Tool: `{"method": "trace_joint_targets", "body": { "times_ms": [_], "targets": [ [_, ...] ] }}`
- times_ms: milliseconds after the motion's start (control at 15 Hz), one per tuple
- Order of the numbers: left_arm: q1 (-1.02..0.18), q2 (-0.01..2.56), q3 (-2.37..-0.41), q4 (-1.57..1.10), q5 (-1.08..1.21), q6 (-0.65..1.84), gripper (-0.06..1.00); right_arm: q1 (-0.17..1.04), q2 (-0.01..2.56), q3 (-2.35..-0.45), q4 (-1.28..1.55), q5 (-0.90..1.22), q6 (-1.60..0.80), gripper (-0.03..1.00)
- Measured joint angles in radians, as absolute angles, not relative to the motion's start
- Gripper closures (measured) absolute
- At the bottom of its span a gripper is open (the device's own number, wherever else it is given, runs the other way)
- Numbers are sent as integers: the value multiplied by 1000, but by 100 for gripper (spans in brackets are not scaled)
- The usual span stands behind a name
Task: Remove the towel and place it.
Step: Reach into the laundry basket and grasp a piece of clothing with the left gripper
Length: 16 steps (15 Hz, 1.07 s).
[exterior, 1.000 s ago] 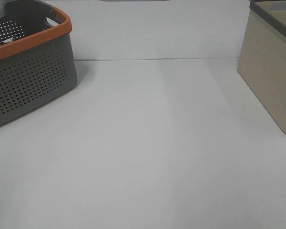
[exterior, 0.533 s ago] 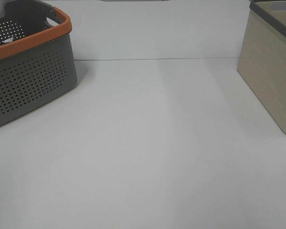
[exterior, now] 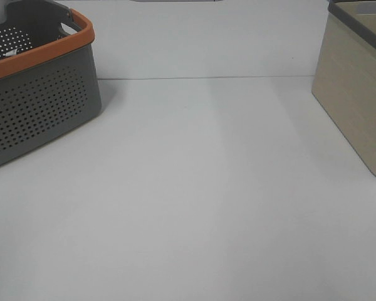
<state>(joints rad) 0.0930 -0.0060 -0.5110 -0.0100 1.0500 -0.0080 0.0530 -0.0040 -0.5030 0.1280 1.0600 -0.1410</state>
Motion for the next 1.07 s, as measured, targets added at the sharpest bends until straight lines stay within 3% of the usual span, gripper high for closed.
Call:
{"method": "trace_joint_targets", "body": {
  "times_ms": [600,1067],
  "targets": [
    [93,8,-537,0,963,-9,22,53,-4,-503,128,1060,-141,34],
    [93,277,-567,0,858,-52,22,53,-4,-503,128,1060,-141,34]
  ]
}}
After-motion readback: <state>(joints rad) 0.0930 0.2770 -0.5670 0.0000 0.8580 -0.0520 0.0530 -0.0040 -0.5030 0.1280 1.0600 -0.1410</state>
